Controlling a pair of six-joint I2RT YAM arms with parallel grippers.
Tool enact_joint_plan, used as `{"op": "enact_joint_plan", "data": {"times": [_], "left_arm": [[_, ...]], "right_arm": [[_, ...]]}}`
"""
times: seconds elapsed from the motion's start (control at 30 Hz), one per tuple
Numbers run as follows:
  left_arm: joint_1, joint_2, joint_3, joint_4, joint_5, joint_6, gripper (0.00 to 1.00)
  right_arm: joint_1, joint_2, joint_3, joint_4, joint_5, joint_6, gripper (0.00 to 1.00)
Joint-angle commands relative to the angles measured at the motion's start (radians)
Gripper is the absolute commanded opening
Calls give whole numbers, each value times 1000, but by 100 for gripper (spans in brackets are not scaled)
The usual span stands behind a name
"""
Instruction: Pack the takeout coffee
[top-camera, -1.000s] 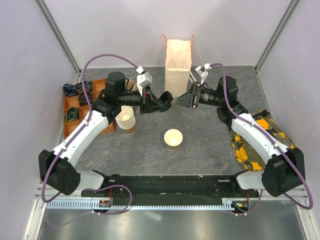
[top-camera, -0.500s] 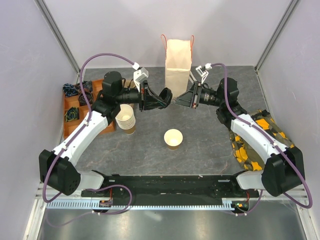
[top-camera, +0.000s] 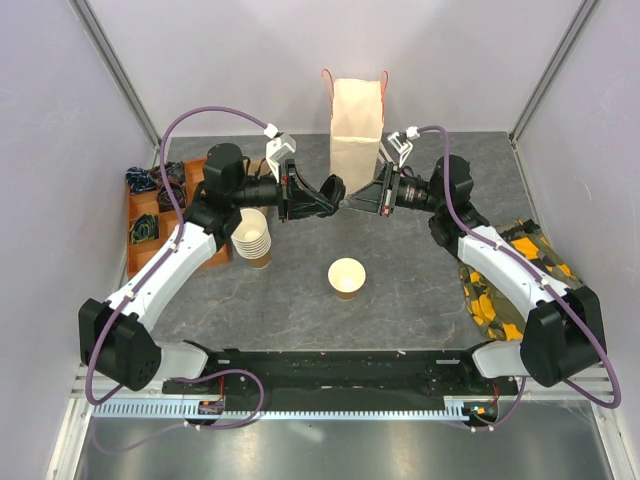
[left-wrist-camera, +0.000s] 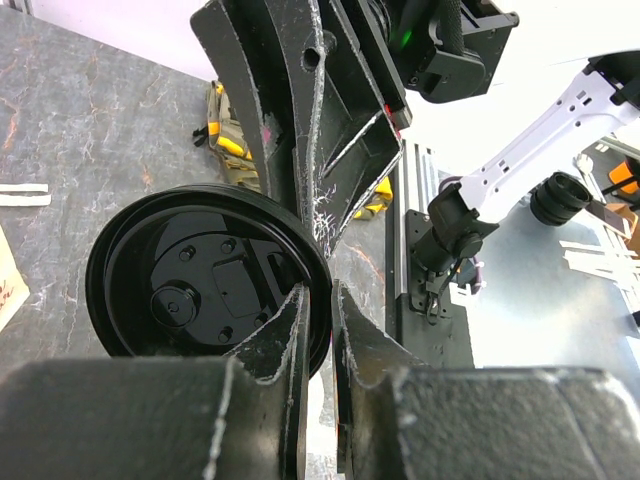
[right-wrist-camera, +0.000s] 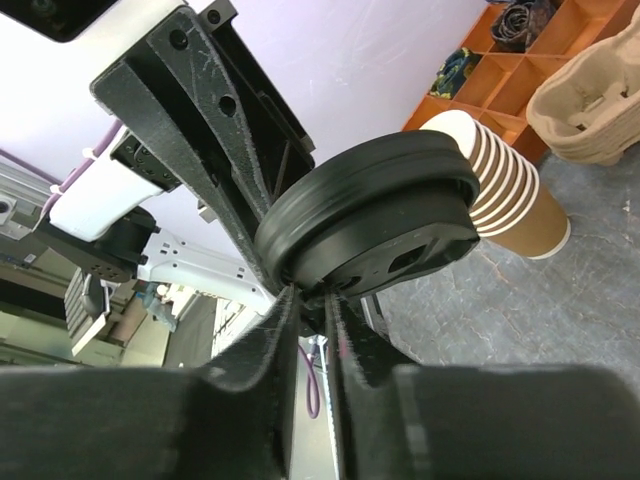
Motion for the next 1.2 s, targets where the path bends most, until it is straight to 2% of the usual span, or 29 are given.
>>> {"op": "enact_joint_plan", "data": {"times": [0.0,0.03,0.07,0.4,0.83,1.1,1.17], "left_arm": [[0,-14,-1,53,28,-36,2],[0,-14,1,47,26,-36,2],[0,-14,1,43,22,-33,2],[16,-30,16,-14,9,-10,5],[57,-43,2,-28,55,-28,13],[63,-45,-1,-36,18,-12,10],[63,-42,5,-68,0,34,9]], "right_arm": [[5,-4,9,64,-23,2,17],[5,-6,9,67,-25,2,12],[6,-7,9,67,-25,2,0],[-3,-18,9,-36,-13,-71,0],[-17,-27,2,-63,-6,-105,0],[-32,-29,-1,-80,20,-114,0],[-35,-27,2,-90,20,-125,0]]}}
